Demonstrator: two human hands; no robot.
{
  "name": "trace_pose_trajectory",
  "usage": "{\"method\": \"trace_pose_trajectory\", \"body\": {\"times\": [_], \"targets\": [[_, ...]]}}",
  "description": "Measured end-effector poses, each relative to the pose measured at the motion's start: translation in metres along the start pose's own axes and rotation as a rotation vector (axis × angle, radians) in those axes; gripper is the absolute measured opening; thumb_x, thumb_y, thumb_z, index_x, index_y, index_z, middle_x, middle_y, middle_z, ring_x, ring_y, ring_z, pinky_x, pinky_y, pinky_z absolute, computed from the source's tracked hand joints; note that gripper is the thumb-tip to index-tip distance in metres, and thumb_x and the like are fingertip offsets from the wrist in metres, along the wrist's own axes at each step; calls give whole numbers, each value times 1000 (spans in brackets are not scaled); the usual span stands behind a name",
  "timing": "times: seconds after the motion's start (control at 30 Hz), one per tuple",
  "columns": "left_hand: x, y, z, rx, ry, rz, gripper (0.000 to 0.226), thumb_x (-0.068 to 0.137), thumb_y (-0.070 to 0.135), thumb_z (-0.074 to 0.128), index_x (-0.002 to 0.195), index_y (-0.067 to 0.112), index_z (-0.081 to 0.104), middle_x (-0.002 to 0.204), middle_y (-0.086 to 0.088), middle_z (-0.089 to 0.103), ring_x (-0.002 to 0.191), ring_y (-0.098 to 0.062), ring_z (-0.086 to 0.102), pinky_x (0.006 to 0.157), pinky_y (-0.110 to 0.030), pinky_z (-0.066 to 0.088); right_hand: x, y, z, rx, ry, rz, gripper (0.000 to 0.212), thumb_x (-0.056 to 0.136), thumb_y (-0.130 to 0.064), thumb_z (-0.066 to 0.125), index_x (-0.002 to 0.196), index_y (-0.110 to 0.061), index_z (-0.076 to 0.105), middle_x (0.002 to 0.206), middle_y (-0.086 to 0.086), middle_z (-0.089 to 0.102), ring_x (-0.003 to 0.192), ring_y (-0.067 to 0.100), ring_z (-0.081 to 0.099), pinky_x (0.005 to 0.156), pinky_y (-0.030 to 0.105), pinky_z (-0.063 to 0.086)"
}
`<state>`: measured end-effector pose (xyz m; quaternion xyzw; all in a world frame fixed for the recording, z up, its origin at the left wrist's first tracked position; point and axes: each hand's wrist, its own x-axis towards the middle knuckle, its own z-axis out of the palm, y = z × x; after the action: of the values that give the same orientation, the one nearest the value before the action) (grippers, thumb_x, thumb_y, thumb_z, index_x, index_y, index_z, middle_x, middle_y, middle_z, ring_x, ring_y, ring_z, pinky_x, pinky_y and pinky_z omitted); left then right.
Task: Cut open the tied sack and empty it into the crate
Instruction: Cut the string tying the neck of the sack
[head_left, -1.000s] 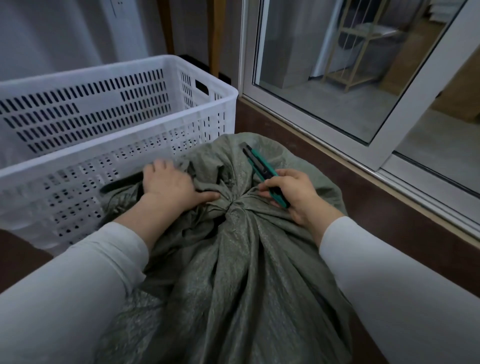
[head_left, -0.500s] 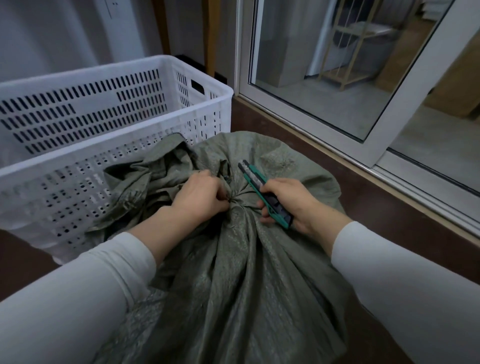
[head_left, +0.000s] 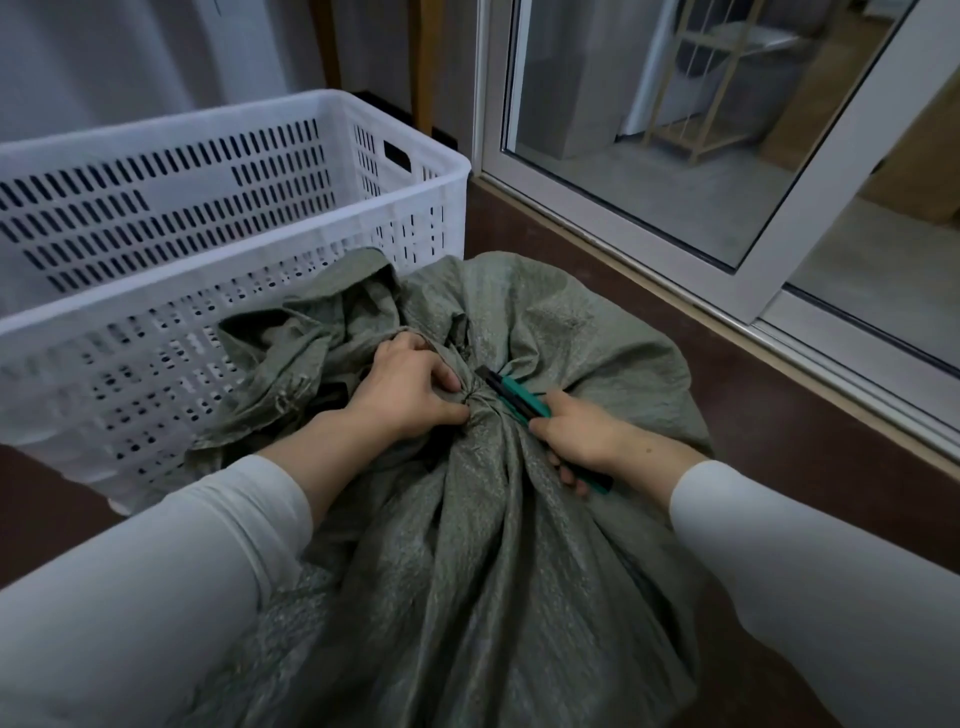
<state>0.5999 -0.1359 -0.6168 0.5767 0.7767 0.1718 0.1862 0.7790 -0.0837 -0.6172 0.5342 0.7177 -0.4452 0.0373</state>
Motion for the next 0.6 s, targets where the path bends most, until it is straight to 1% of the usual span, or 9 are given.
{"method": "trace_pose_trajectory", "body": {"times": [0.07,0.13,0.17,0.27,0.37,0.43,0.5,0.57,0.6], "targets": [[0,0,0,-23,11,-7,34,68,32,81,98,21,71,133,-7,38,133,-25,29,109,-27,25,-3,-3,-5,63,42,-27,12,94,-17,36,100,-9,42,63,9,50,42,21,48,35,23,39],[1,-2,-1,-34,15,-21,40,67,32,81,103,21,70,135,-7,37,134,-25,27,110,-26,23,-7,-8,-12,149,103,-71,13,94,-22,39,93,-13,48,63,9,51,42,22,49,35,23,38],[1,-3,-1,-33,15,-26,42,67,33,81,106,20,69,136,-7,36,135,-24,26,110,-26,22,-9,-11,-14,166,105,-85,15,94,-25,40,91,-15,49,63,8,51,43,22,50,36,23,39],[1,-2,0,-13,23,-37,49,66,36,80,110,19,67,138,-7,35,136,-24,24,112,-25,20,-13,-11,-12,132,56,-82,22,94,-31,40,83,-14,50,60,8,51,40,21,50,37,24,41],[1,0,1,33,14,-44,60,66,41,79,118,17,63,138,-9,34,136,-26,25,112,-29,22,-13,-6,-6,29,38,-90,31,96,-37,37,75,-16,47,61,9,51,38,22,49,35,24,41],[3,-1,1,58,5,-48,69,66,44,78,125,15,58,138,-9,35,135,-26,25,112,-31,23,-15,-6,-8,-29,50,-118,33,97,-37,36,76,-14,46,61,11,53,39,24,51,33,24,41],[4,-1,1,77,1,-46,74,66,45,78,129,14,54,138,-10,35,135,-27,26,112,-33,24,-17,-9,-12,-87,60,-125,34,97,-37,35,82,-10,48,61,12,56,44,28,55,32,24,42],[4,0,0,91,11,-39,76,64,46,79,128,14,52,135,-10,38,132,-27,30,110,-34,28,-21,-14,-15,-163,57,-109,35,98,-36,34,91,-6,51,62,12,57,44,28,57,34,25,44],[4,0,0,76,28,-37,75,62,45,81,124,15,51,131,-9,41,128,-27,34,107,-35,32,-22,-17,-15,-208,56,-94,35,98,-36,34,94,-6,51,63,12,58,42,26,56,34,25,44]]}}
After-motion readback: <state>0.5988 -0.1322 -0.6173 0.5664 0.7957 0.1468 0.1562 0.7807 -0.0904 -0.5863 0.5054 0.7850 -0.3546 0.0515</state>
